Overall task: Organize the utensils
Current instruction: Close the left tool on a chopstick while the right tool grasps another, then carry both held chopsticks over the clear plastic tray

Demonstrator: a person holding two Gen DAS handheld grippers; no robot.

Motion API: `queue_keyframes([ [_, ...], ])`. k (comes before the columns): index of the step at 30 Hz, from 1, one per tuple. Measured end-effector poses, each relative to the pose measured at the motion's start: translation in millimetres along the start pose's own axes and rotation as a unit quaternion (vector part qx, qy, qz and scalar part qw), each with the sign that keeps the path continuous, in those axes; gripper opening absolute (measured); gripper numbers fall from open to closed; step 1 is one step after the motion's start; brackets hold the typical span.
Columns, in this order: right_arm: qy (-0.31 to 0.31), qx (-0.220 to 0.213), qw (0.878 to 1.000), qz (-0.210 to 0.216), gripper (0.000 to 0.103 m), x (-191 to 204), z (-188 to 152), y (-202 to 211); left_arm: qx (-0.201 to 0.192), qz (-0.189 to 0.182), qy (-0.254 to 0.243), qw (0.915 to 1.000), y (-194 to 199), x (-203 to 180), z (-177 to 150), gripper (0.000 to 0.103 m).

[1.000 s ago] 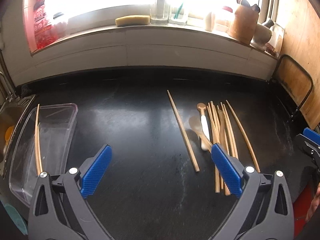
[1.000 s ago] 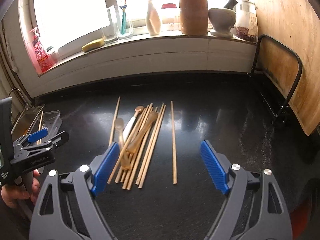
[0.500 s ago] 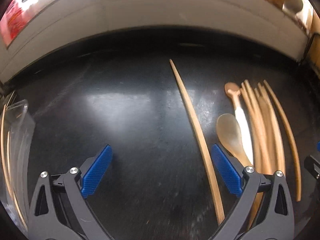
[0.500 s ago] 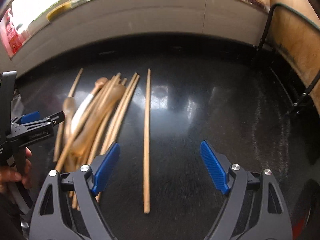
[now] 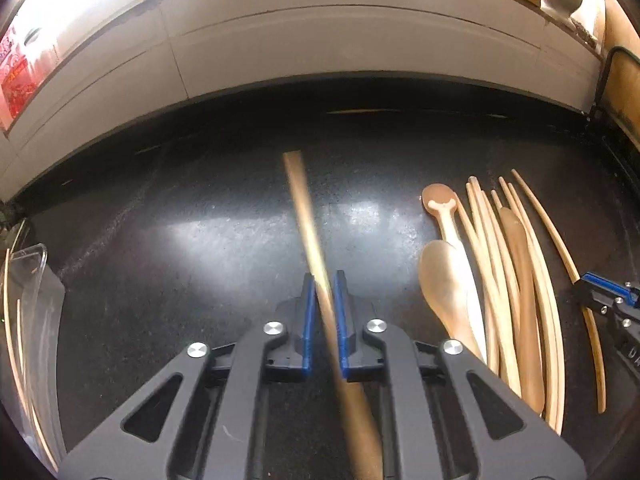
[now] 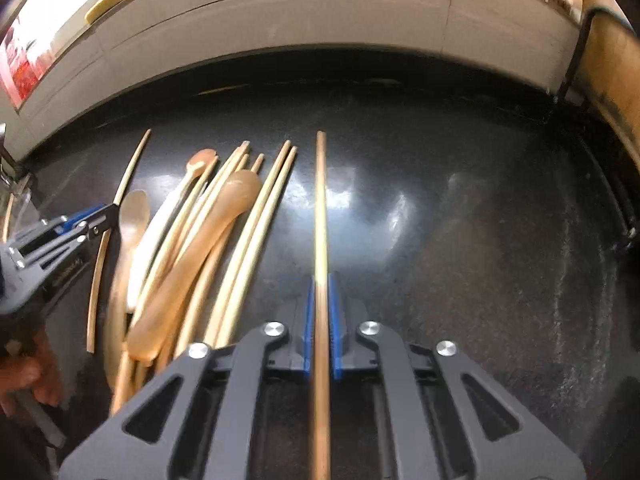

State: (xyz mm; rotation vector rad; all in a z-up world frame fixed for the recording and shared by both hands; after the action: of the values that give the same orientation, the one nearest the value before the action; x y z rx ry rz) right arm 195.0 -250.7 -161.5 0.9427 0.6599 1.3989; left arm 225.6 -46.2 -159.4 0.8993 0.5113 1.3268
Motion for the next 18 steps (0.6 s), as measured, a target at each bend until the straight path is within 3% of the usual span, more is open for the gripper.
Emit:
queue_keyframes([
  [6,-0.028,-0.001,1.0,0.014,0.007,-5.8,0.2,11.4,0.005,-0.012,0.024,0.9996,13.0,8.3,-10.2,0.007],
  [10,-0.035,-0.028,0.999,0.018,0.007,-3.8,-3.6,43.5,-0.012,-0.007,0.032,0.9994,51.1,27.3,-20.4,0.007],
  [15,-0.024,-0.053,0.997,0.047,0.007,20.1,-11.2,91.1,-0.024,-0.019,0.069,0.9971,103.8,63.2,-40.0,0.007],
  [18,-0.008,-0.056,0.995,0.084,0.007,53.6,-16.4,113.7,-0.026,-0.012,0.085,0.9959,131.7,89.0,-57.3,0.007],
])
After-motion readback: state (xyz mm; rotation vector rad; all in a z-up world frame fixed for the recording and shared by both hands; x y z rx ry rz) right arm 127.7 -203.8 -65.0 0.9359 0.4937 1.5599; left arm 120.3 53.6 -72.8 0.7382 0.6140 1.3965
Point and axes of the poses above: each gripper's, at about its wrist camera, not at the fingertips, and y roughly against the way its jaws point, x to its left, z to its top, the point moved 3 cm from there along -y, roughly the way its jaws point, and after that the axes turned 8 degrees about -y, right-handed, at the moved point
